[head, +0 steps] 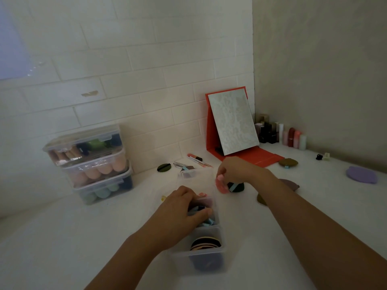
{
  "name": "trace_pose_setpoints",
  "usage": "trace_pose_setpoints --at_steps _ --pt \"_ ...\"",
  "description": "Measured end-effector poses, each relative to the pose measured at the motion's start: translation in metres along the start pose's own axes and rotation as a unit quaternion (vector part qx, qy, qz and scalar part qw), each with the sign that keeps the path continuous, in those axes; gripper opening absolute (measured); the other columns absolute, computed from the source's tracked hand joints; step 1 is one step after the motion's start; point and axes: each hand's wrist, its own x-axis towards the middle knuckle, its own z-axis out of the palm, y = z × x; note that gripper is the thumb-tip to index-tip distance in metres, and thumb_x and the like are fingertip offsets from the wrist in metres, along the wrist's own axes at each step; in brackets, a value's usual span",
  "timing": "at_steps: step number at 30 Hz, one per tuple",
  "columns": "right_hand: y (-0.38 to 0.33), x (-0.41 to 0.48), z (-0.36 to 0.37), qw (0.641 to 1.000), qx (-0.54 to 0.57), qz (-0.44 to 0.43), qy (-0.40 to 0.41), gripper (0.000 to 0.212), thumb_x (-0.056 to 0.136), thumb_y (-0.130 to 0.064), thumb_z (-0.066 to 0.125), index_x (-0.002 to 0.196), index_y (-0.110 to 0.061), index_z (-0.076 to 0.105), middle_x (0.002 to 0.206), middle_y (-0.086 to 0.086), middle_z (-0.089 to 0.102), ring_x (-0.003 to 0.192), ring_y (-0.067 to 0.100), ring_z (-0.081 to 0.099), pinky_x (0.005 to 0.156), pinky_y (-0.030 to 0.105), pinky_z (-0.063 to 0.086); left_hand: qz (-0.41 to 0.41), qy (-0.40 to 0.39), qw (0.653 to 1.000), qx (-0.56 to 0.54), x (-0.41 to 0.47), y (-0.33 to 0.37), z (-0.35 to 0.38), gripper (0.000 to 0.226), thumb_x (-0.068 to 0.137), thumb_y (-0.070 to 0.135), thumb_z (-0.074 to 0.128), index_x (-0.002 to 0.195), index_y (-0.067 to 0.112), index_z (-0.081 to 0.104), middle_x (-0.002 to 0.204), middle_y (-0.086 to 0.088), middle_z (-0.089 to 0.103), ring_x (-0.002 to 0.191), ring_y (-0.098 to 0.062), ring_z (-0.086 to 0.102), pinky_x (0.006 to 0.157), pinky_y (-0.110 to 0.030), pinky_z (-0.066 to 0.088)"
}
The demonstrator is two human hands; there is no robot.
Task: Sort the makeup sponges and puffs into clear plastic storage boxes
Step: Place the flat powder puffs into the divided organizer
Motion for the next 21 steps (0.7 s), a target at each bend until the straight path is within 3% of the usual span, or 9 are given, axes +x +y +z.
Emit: trace_pose_setpoints --at_steps 4,8,11,16,21 --pt "-0.006 -0.003 -0.020 0.994 0.060 0.005 0.093 0.022 0.088 -0.021 0.063 0.107 -0.014 0.070 0.102 0.002 0.069 0.084 0.008 0.060 0.080 0.021 0.048 0.003 -0.002 1.000 -0.003 -0.002 0.002 -0.002 0.049 0.085 0.061 0.045 0.123 0.030 0.051 0.119 0.015 0.045 0.103 -0.001 0.045 0.093 -0.018 0.040" --pt "-0.022 -0.017 -0.044 0.975 0.124 -0.067 0.173 0.020 0.089 -0.026 0.062 0.105 -0.019 0.071 0.080 -0.014 0.062 0.066 -0.003 0.051 0.060 0.010 0.033 0.009 -0.001 1.000 -0.006 -0.004 0.003 -0.004 0.050 0.085 0.061 0.045 0.123 0.029 0.051 0.118 0.014 0.045 0.103 -0.001 0.046 0.094 -0.020 0.042" --pt "-0.039 -0.026 -0.049 0.978 0.111 -0.122 0.130 0.021 0.086 -0.028 0.065 0.105 -0.021 0.070 0.076 -0.020 0.059 0.069 -0.003 0.055 0.061 0.010 0.035 0.011 0.000 1.000 -0.008 -0.004 0.003 -0.005 0.049 0.085 0.061 0.045 0.122 0.029 0.052 0.117 0.014 0.046 0.102 -0.001 0.046 0.092 -0.019 0.042" --pt "-0.061 -0.024 -0.031 0.983 0.059 -0.159 0.065 0.021 0.083 -0.025 0.070 0.103 -0.018 0.072 0.084 -0.014 0.065 0.078 -0.001 0.060 0.069 0.013 0.045 0.010 0.012 1.000 -0.023 -0.003 0.002 -0.002 0.045 0.083 0.061 0.047 0.115 0.031 0.055 0.111 0.016 0.048 0.095 0.002 0.049 0.086 -0.014 0.043" --pt "-0.069 -0.025 -0.023 0.983 0.025 -0.177 0.051 0.022 0.083 -0.022 0.070 0.105 -0.016 0.072 0.094 -0.004 0.071 0.080 0.006 0.064 0.076 0.020 0.053 0.016 0.022 0.997 -0.067 -0.002 0.004 -0.001 0.046 0.083 0.058 0.052 0.124 0.036 0.050 0.107 0.031 0.044 0.086 0.019 0.044 0.074 0.002 0.030"
